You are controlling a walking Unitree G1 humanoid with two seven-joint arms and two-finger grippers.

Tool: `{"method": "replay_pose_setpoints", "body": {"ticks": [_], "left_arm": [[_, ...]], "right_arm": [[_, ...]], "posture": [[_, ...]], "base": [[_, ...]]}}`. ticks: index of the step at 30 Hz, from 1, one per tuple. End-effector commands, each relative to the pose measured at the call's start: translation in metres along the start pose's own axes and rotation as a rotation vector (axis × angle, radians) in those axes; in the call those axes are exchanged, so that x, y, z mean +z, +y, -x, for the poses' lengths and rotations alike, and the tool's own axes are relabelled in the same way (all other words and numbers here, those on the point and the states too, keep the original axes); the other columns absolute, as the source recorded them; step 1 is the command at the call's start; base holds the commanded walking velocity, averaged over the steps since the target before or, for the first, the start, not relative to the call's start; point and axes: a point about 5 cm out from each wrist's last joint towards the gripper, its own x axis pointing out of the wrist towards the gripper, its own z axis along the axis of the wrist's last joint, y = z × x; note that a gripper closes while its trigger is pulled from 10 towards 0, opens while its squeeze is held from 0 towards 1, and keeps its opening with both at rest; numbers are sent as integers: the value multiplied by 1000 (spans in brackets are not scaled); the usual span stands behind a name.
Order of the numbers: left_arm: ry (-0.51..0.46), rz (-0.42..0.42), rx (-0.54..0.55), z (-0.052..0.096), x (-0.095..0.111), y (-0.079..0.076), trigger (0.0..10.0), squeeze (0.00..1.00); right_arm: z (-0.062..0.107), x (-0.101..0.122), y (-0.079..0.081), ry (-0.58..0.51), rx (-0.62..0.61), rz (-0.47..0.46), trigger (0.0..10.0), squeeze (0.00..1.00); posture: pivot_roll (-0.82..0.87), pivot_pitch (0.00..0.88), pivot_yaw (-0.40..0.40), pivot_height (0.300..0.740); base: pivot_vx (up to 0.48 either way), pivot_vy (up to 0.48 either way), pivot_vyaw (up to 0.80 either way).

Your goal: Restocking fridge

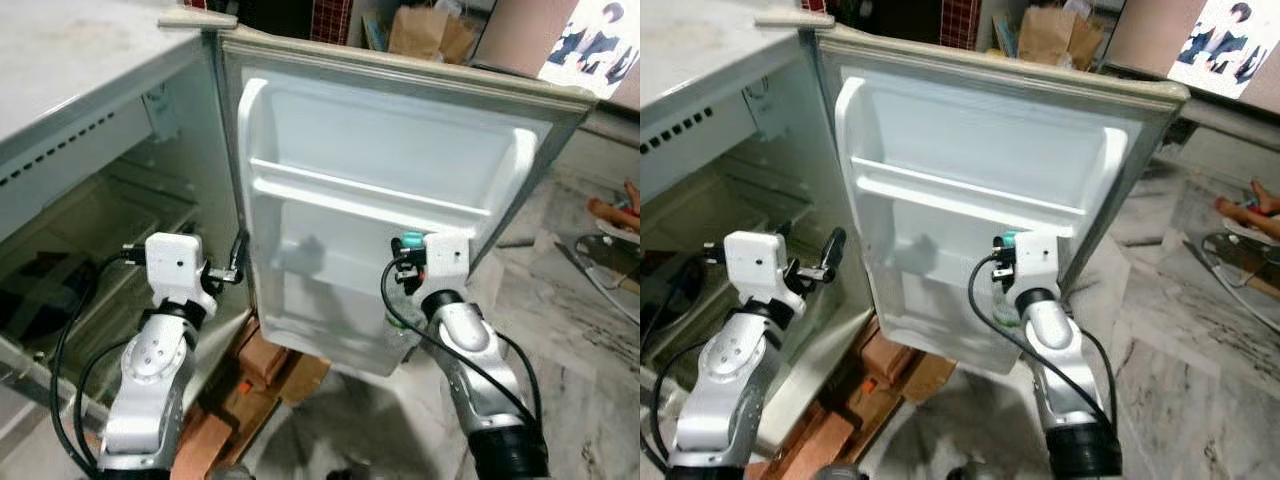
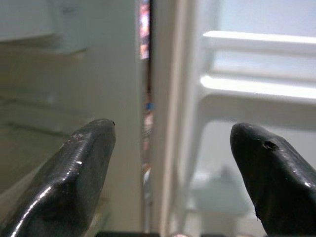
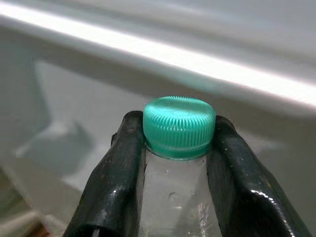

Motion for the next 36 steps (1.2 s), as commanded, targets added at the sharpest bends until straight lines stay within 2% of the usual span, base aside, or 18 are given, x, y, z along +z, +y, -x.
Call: {"method": "replay_pose_setpoints", "body": {"ticks": [1, 7, 10, 14, 19, 26, 29, 36], "left_arm": [[-1, -4, -2, 1, 2, -2, 10000, 0], [2, -9, 4, 1, 1, 0, 10000, 0], [34, 29, 33, 1, -2, 1, 10000, 0], [26, 34, 47, 1, -1, 1, 10000, 0], [34, 0, 94, 0, -1, 5, 10000, 0], [-9, -81, 83, 1, 0, 11, 10000, 0], [8, -71, 109, 3, -3, 13, 10000, 0], [21, -49, 89, 4, -5, 12, 10000, 0]], "right_arm": [[1, 6, 1, -17, 9, 10, 10000, 0], [0, 6, 1, -16, 16, 7, 10000, 0], [-1, 6, 1, -17, 16, 10, 10000, 0], [-1, 7, 1, -18, 18, 13, 10000, 0], [-2, 10, 1, -42, 20, -10, 10000, 0], [-4, 13, 2, -53, 22, 4, 10000, 0], [-4, 14, 2, -64, 25, 14, 10000, 0], [-6, 17, 1, -84, 36, 31, 10000, 0]], "posture": [[56, 55, -49, 740], [59, 62, -49, 705], [58, 65, -49, 685], [57, 67, -48, 655], [57, 70, -47, 620], [60, 77, -47, 620], [61, 79, -47, 620], [58, 81, -48, 620]], "base": [[0, 0, 0], [0, 0, 0], [0, 0, 0], [0, 0, 0], [0, 0, 0], [0, 0, 0], [0, 0, 0], [0, 0, 0]]}}
